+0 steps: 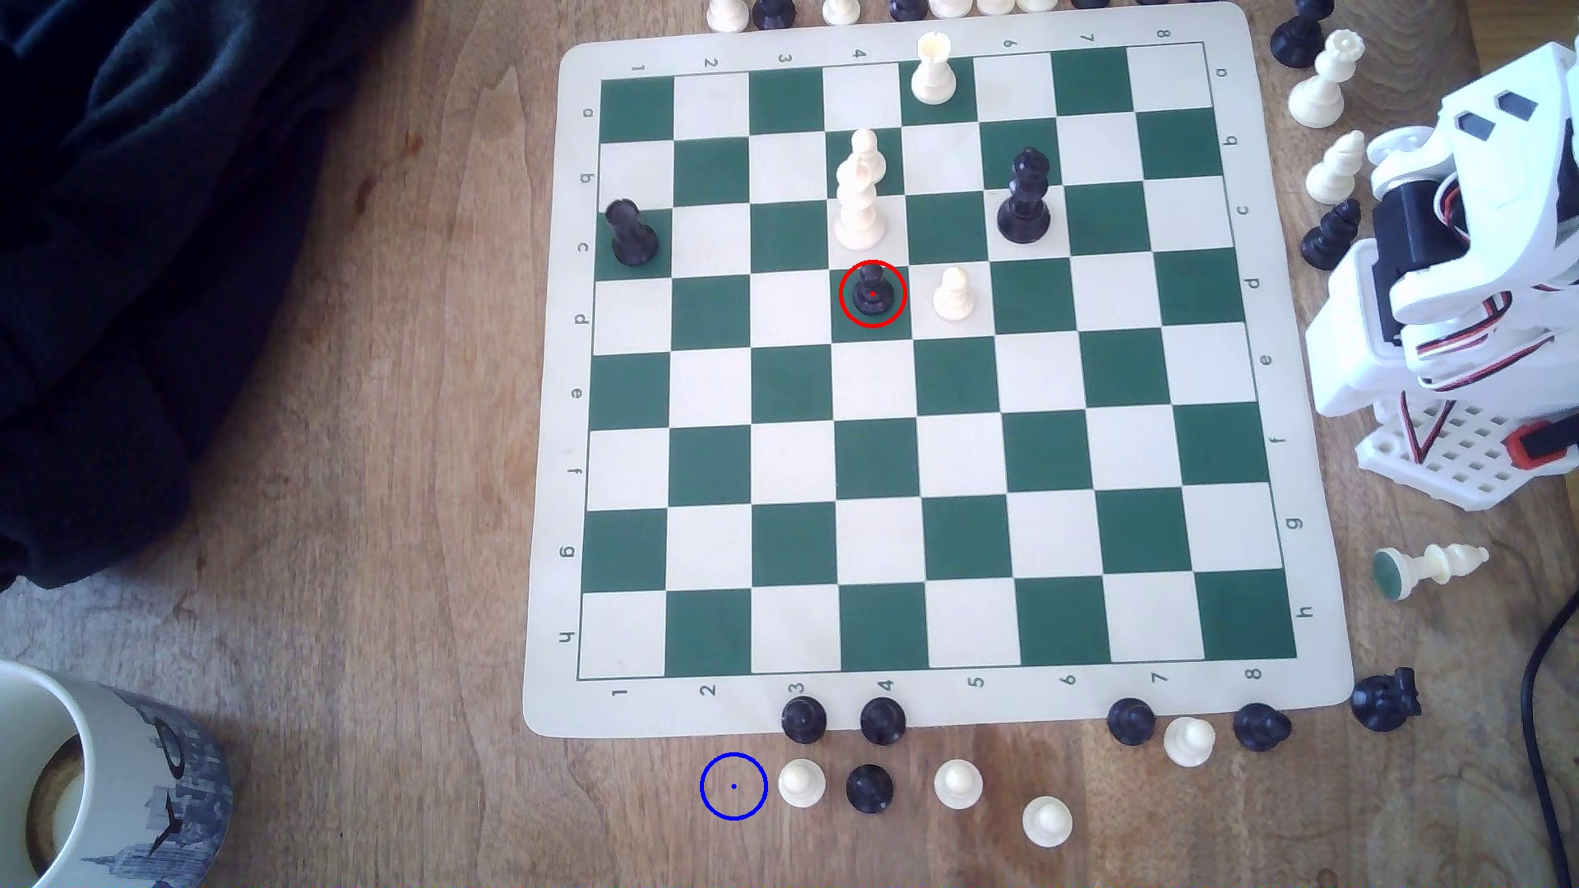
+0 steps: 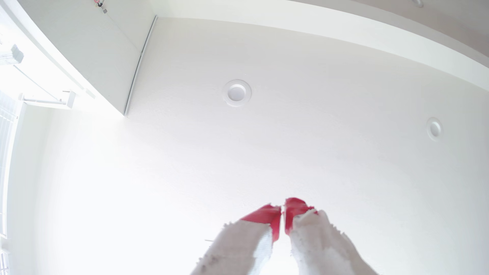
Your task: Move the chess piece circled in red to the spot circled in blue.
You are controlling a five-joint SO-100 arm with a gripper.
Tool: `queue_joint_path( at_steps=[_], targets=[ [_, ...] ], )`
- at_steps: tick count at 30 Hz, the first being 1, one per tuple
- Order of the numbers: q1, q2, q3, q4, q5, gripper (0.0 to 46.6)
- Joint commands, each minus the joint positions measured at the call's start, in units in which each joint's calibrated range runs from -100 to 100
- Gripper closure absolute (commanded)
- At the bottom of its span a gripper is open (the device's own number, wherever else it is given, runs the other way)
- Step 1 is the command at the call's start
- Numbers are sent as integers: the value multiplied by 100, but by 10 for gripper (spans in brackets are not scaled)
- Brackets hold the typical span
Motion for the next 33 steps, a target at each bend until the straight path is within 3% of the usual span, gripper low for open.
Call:
queue_joint_path(
  at_steps=[1,6,16,26,33],
  targets=[
    [10,-20,126,151,15,464],
    [128,-20,108,1436,15,464],
    [386,-28,-780,5785,-20,464],
    [1058,210,-1904,9880,-29,464],
    [1364,1025,-2539,11223,-39,464]
  ],
)
